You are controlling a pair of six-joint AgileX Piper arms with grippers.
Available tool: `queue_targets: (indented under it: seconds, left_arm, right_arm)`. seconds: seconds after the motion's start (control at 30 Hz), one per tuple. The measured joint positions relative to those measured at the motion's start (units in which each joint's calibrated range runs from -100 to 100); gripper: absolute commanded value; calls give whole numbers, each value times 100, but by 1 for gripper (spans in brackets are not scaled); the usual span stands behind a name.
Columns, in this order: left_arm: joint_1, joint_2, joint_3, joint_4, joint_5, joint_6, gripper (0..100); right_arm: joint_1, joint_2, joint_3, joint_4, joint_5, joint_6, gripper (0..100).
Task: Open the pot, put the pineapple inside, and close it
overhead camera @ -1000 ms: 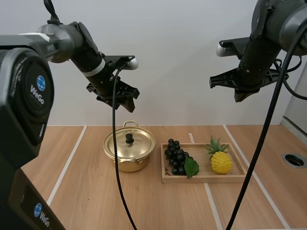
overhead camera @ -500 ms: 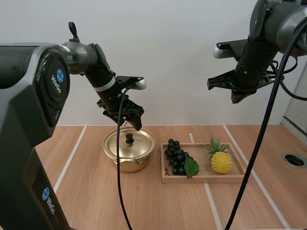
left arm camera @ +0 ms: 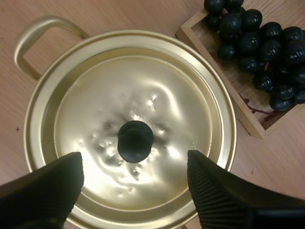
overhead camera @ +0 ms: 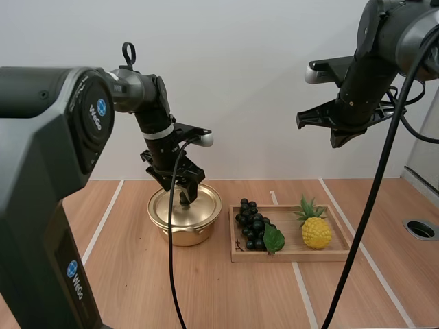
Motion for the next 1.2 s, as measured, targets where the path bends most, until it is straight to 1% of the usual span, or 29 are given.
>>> queue_targets:
  seconds: [0.27,0.43,0.9,1.2]
  left_arm:
    - [-7,185,0,0,-234,20,100]
    - [-7,185,0,-175,-376,108,100]
    - [-14,200,0,-293,-413,164,100]
    - [-14,458,0,-313,-453,164,100]
  right_arm:
    - [0,0,0,140,0,-41,0]
    - [0,0,0,205,0,-107,0]
    - [0,63,0,205,0,-117,0]
    - [0,76,0,247,0,-117,0]
